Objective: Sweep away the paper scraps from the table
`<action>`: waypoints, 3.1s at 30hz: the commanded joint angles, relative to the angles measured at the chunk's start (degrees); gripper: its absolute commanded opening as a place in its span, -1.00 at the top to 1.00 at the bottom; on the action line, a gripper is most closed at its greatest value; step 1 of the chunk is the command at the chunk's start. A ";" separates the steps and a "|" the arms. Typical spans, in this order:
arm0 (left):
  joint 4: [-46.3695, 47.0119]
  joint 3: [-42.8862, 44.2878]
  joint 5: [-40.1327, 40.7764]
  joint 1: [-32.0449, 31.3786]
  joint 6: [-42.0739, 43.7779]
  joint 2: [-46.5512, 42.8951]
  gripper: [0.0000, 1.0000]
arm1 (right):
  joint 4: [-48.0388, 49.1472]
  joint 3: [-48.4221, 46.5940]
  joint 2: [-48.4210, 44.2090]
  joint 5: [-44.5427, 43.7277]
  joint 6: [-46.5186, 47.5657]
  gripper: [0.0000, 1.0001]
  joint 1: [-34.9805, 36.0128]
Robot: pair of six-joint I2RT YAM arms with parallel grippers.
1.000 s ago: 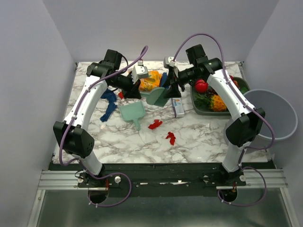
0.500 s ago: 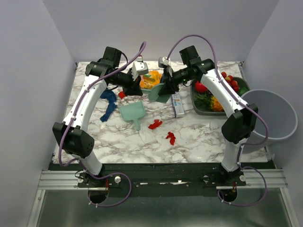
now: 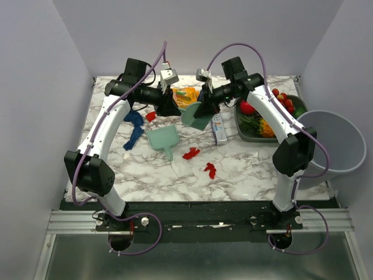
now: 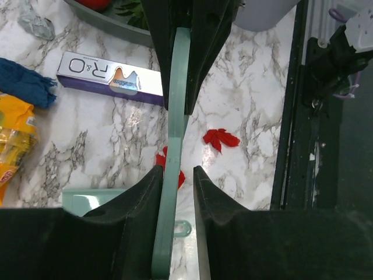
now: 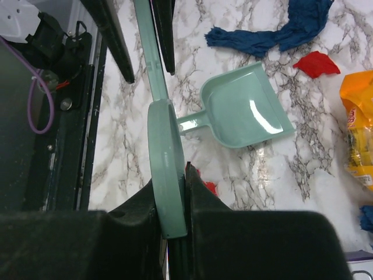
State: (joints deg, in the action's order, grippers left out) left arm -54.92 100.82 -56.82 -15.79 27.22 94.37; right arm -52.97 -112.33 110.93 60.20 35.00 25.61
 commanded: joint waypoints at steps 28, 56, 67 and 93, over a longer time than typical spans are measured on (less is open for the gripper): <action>14.84 -6.51 -10.33 3.57 -14.48 -1.47 0.47 | 5.42 2.21 2.18 5.80 -8.90 0.99 -1.26; 3.22 -13.45 35.79 23.08 -14.21 -14.64 1.00 | 24.58 19.78 -10.57 -26.63 -24.72 -0.96 4.18; 5.52 -19.25 45.30 26.07 -18.61 -22.20 1.00 | 26.34 20.31 0.41 -37.17 -33.94 -0.65 15.96; 5.87 -28.92 42.58 27.74 -17.82 -34.25 1.00 | 17.55 5.81 19.05 -50.01 -49.51 -0.72 26.69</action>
State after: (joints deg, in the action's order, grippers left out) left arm -50.11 72.55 -14.11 11.31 9.85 61.45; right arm -33.47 -103.74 128.07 12.60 -13.69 51.09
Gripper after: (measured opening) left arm 0.163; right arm 0.931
